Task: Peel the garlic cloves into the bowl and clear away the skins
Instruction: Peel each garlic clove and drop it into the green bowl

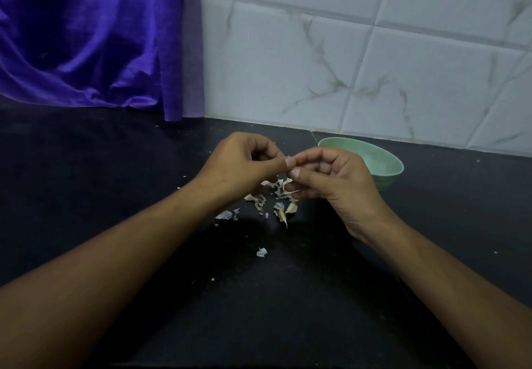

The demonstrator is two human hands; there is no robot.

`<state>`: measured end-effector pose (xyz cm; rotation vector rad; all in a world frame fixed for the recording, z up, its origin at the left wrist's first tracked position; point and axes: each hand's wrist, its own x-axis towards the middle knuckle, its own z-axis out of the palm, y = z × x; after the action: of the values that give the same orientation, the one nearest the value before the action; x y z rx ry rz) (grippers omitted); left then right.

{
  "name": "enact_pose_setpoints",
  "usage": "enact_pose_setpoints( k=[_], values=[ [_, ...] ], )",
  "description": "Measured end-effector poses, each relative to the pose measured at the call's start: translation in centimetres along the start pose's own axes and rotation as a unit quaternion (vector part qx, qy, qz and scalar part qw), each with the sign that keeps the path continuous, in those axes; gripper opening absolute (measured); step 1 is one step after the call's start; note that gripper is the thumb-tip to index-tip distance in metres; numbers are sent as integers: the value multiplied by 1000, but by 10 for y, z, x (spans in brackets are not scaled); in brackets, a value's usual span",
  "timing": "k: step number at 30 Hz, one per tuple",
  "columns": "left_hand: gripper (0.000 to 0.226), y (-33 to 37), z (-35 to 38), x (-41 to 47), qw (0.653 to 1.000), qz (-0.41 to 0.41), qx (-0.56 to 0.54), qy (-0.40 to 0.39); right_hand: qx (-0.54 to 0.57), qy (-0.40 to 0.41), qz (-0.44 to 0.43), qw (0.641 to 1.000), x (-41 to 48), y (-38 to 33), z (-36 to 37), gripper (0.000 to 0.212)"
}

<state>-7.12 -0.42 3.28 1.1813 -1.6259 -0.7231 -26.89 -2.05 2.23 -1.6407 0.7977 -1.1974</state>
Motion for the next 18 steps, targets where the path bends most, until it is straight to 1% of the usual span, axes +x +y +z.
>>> enact_pose_setpoints(
  k=[3, 5, 12, 18],
  values=[
    [17, -1, 0, 1, 999, -5, -36, -12, 4, 2, 1, 1000, 1, 0, 0, 13],
    [16, -1, 0, 0, 999, -3, -33, -10, 9, 7, 0, 1000, 1, 1, 1, 11],
    [11, 2, 1, -2, 993, 53, 99, 20, -30, 25, -21, 999, 1, 3, 0, 11],
    [11, 4, 2, -3, 988, 75, 132, 34, -19, 25, -15, 999, 1, 3, 0, 12]
  ],
)
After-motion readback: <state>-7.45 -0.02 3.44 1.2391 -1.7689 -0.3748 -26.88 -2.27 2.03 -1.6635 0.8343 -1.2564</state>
